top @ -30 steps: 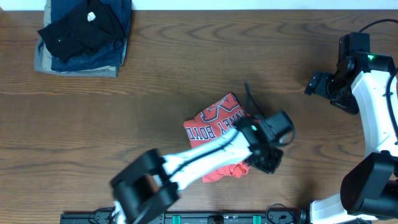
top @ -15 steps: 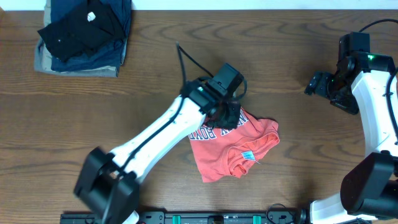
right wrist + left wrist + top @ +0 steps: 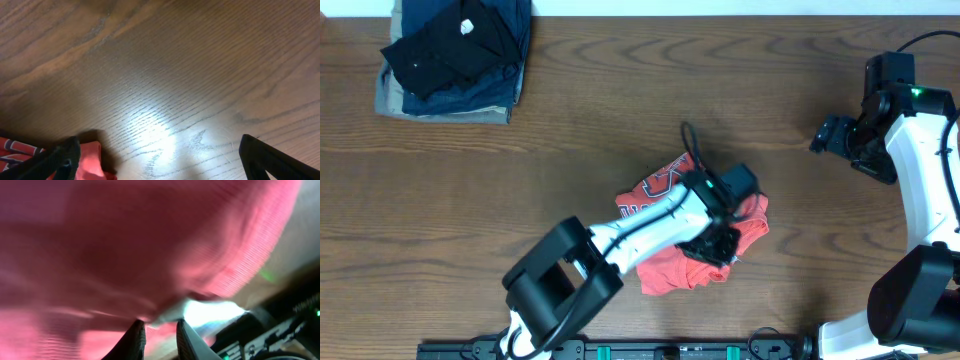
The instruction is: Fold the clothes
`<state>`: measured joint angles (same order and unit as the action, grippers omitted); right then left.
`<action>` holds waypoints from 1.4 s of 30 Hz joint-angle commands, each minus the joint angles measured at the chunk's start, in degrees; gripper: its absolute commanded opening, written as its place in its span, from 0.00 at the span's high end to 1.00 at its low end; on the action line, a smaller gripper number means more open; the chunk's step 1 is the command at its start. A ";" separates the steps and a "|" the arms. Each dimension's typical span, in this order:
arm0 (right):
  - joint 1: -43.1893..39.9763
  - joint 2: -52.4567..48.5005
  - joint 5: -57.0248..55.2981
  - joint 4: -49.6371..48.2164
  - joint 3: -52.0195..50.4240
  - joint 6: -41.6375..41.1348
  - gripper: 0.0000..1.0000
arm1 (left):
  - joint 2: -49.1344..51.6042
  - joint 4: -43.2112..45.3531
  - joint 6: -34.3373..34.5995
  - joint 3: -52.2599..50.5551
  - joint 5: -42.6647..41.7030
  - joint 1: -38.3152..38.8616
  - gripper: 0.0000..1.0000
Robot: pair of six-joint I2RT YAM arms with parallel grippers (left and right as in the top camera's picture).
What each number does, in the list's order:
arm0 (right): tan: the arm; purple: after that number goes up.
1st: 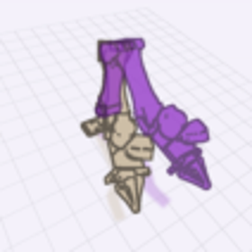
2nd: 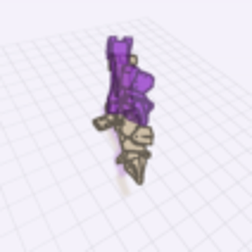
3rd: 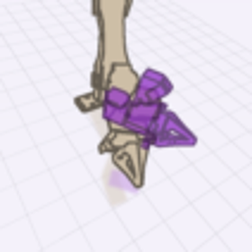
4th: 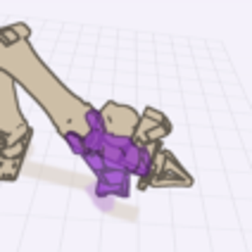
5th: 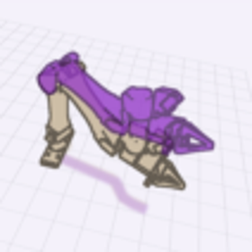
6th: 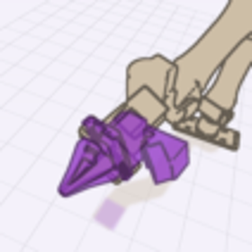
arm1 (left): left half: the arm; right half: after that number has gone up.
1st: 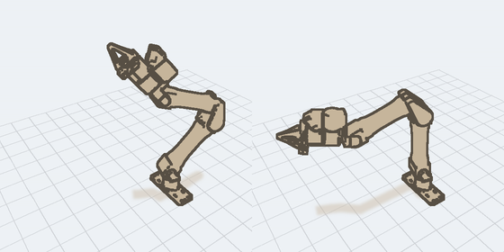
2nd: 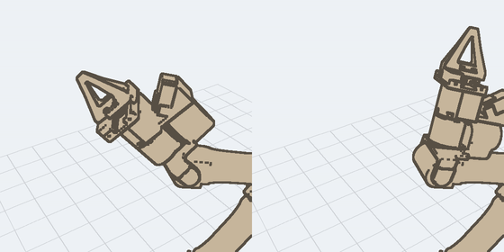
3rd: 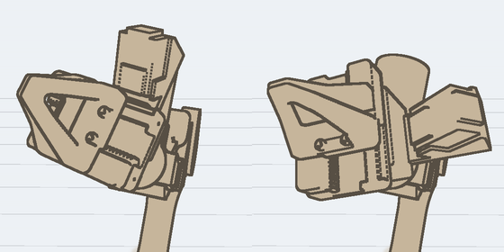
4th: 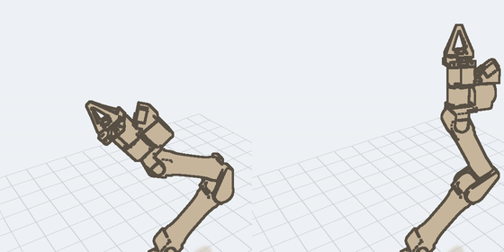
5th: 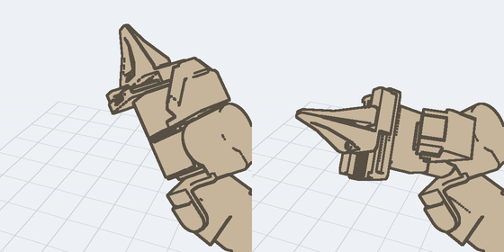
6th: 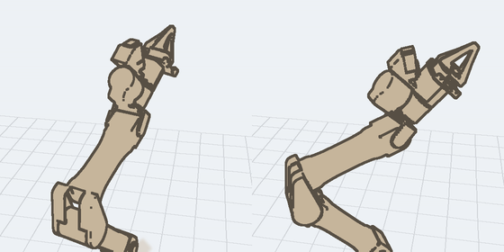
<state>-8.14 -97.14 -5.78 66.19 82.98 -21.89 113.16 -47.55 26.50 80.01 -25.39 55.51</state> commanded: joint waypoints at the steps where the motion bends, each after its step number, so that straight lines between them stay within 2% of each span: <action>1: -0.04 0.48 0.02 0.02 0.52 0.52 0.01 | 0.35 0.66 -0.87 -0.42 -0.68 2.27 0.76; 8: -0.04 0.48 0.02 0.02 0.52 0.52 0.01 | 2.23 3.21 1.44 -1.14 1.97 4.09 0.77; 10: -0.04 0.48 0.02 0.02 0.52 0.52 0.01 | 2.19 2.75 1.38 -1.09 1.40 4.20 0.88; 12: -0.04 0.48 0.02 0.02 0.52 0.52 0.01 | 1.16 1.62 -0.13 -0.52 1.49 4.13 0.93; 17: -0.04 0.48 0.02 0.02 0.52 0.52 0.01 | -5.05 -4.26 -1.33 3.54 5.40 3.26 0.94; 18: -0.04 0.48 0.02 0.02 0.52 0.52 0.01 | -7.08 -4.81 -2.29 4.17 5.77 2.86 0.92; 19: -0.04 0.48 0.02 0.02 0.52 0.52 0.01 | -9.14 -4.92 -3.67 4.48 5.77 2.27 0.84; 21: -0.04 0.48 0.02 0.02 0.52 0.52 0.01 | -12.74 -4.98 -6.21 4.61 6.75 0.70 0.44; 22: -0.04 0.48 0.02 0.02 0.52 0.52 0.01 | -14.67 -5.42 -7.06 4.61 8.52 -0.61 0.35; 27: -0.04 0.48 0.02 0.02 0.52 0.52 0.01 | -20.87 -7.08 -8.74 4.61 19.28 -11.06 0.20; 31: -0.04 0.48 0.02 0.02 0.52 0.52 0.01 | -20.68 -5.44 -12.96 4.57 17.62 -23.65 0.10; 34: -0.04 0.48 0.02 0.02 0.52 0.52 0.01 | -17.57 -3.54 -20.06 4.57 10.51 -32.63 0.00; 37: -0.04 0.48 0.02 0.02 0.52 0.52 0.01 | -12.79 -1.70 -25.92 4.57 1.25 -39.56 0.02; 42: -0.04 0.48 0.02 0.02 0.52 0.52 0.01 | -2.78 2.32 -31.15 4.57 -14.53 -47.06 0.02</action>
<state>-8.14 -97.14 -5.78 66.19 82.98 -21.87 106.17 -45.56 1.96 84.53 -27.05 10.70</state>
